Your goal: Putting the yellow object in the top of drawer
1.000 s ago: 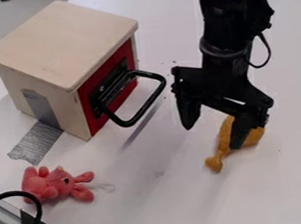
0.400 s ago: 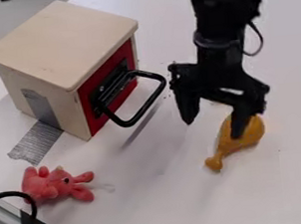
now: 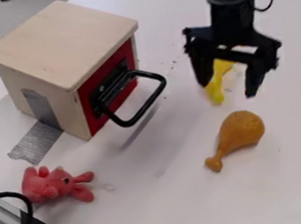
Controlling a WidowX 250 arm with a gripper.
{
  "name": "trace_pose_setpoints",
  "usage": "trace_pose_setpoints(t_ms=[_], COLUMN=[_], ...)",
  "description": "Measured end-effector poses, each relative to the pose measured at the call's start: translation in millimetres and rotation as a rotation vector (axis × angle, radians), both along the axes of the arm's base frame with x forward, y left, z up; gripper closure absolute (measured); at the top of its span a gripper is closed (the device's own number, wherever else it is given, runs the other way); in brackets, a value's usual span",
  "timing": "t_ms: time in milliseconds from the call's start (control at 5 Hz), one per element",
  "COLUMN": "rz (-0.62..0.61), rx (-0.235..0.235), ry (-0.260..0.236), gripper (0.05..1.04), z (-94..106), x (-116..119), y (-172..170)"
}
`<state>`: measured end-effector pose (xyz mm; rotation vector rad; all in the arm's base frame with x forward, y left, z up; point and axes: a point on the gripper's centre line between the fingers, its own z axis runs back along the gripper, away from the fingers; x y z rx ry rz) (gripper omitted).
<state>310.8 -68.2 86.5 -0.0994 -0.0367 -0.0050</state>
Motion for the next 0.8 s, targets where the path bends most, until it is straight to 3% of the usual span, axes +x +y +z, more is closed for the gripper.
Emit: trace_pose_setpoints(t_ms=[200,400,800], rz=[0.010,0.053,0.098], rx=[0.013,0.073,0.091], ry=[-0.028,-0.041,0.013], gripper=[0.083,0.083,0.083], z=[-5.4,-12.7,-53.2], x=[27.1,54.1,82.0], y=[3.4,17.3,33.9])
